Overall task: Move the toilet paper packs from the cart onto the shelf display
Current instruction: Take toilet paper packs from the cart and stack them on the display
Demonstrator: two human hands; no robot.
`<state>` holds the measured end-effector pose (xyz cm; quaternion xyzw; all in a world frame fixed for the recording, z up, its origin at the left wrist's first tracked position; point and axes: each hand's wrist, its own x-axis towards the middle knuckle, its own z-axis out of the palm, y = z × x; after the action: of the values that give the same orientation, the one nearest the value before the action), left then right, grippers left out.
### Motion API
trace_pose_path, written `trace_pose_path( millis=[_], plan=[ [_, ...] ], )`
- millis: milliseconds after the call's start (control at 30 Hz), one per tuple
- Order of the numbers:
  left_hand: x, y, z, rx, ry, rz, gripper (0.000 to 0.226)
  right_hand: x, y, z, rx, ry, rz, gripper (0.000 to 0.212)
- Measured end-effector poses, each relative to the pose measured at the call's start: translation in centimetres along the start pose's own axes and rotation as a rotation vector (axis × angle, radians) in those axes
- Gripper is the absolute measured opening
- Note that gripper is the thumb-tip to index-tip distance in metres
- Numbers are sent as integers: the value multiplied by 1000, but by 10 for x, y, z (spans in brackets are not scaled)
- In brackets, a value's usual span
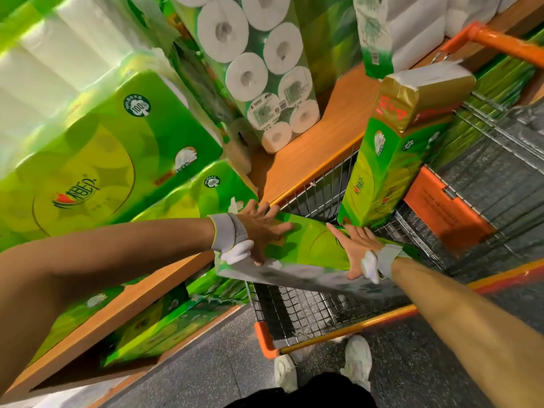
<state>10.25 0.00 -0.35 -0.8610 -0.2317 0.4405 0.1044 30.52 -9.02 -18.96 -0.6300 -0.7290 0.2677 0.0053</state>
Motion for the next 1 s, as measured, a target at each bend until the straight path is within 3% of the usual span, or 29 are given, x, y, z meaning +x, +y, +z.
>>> trace_pose_path(
  millis=[67,233,433,1000],
  plan=[
    [-13,-11,-2,-15,13,-15,108,0,-4,-12,-69,78,-67,142],
    [-61,-36,-1,-40,138,-64,107,-4,-34,-77,-53,40,-81,125],
    [-130,-66,1,-40,241,-179,113,-11,-81,-147,-204,70,-203,128],
    [-369,-188,35,-44,496,-494,109,-23,-307,-330,-447,363,-420,114]
  ],
)
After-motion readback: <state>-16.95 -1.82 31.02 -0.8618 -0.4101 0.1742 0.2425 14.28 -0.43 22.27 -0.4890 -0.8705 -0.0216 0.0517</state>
